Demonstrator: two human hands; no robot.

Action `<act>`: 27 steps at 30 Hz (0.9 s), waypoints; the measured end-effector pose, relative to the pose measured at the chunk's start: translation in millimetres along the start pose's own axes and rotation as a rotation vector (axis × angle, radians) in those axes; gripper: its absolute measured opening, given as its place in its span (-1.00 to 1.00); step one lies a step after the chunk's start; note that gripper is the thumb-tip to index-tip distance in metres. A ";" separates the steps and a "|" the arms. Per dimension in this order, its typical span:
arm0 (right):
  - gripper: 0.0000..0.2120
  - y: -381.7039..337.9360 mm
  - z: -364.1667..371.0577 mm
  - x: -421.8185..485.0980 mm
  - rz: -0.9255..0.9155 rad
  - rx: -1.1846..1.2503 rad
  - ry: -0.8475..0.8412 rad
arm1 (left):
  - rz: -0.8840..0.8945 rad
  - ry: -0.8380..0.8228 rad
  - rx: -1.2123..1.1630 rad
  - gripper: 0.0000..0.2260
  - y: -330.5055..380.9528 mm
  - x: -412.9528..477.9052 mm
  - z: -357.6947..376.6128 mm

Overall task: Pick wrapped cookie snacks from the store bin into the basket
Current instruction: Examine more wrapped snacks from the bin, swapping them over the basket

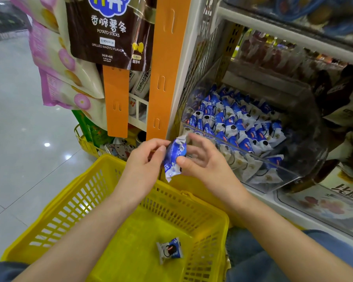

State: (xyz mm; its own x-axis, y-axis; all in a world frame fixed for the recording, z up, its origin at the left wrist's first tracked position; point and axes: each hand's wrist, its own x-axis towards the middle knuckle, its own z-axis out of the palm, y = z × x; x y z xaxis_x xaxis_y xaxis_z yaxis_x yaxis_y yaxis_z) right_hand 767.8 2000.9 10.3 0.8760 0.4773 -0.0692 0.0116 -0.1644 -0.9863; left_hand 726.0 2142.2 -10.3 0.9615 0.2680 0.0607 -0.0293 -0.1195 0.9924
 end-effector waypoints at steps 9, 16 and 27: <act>-0.97 -16.1 -19.1 -1.4 -0.124 -0.041 0.176 | -0.058 -0.350 -0.291 -0.66 19.9 1.3 21.6; -0.74 -32.5 -51.2 9.6 -0.232 -0.237 0.340 | 0.042 -0.283 -0.211 -0.73 32.6 19.4 39.0; -0.78 -16.6 -182.7 99.0 0.105 -1.120 0.427 | -0.146 -0.249 -0.475 -0.89 39.0 51.3 49.2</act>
State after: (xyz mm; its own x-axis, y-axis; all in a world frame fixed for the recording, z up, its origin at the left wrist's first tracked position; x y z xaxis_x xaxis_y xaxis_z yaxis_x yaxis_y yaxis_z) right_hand 942.4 1893.2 47.1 0.9844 0.1268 0.1223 0.1573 -0.9449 -0.2869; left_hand 787.6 2104.3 26.3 0.9987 0.0085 -0.0509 0.0444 0.3618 0.9312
